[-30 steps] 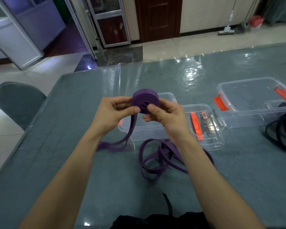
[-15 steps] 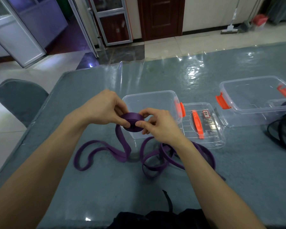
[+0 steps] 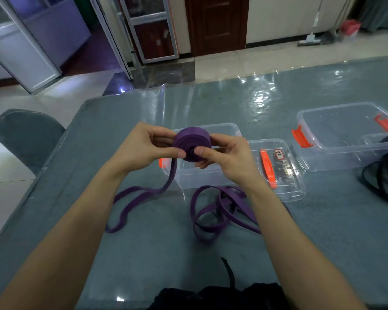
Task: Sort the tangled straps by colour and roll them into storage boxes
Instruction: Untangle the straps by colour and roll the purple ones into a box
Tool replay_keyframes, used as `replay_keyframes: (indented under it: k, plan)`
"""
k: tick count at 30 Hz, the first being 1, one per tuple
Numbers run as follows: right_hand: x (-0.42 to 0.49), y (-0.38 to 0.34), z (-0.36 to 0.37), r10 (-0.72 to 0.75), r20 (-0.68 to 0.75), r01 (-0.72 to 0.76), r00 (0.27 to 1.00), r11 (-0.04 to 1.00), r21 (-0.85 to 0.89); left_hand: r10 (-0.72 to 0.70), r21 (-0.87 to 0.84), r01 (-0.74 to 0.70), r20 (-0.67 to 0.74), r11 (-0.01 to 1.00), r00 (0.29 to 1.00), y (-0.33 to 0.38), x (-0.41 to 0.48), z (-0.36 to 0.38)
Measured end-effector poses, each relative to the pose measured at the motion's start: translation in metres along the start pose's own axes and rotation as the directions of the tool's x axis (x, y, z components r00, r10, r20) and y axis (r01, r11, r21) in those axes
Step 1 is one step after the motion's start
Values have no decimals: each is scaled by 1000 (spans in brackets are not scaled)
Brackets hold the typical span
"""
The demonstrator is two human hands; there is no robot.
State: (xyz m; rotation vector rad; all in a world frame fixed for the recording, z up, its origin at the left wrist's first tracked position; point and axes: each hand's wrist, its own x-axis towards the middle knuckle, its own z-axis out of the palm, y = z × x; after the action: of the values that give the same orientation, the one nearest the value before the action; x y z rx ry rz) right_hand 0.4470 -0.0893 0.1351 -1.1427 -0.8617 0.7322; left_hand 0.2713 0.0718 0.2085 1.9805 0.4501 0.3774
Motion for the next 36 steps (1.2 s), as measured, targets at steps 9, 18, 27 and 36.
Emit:
replay_keyframes:
  k: [9, 18, 27, 36]
  plan:
    - [-9, 10, 9, 92, 47, -84, 995, 986, -144, -52, 155, 47, 33, 987, 998, 5, 0, -7]
    - [-10, -5, 17, -24, 125, 102, 992, 738, -667, -85, 685, -84, 210, 723, 974, 36, 8, -9]
    - [-10, -5, 6, -79, 68, 103, 995, 847, -521, 16, 512, -89, 145, 854, 989, 31, 7, -8]
    - [-9, 9, 8, 66, 26, -70, 998, 970, 234, 8, -75, -15, -102, 997, 995, -4, -8, 7]
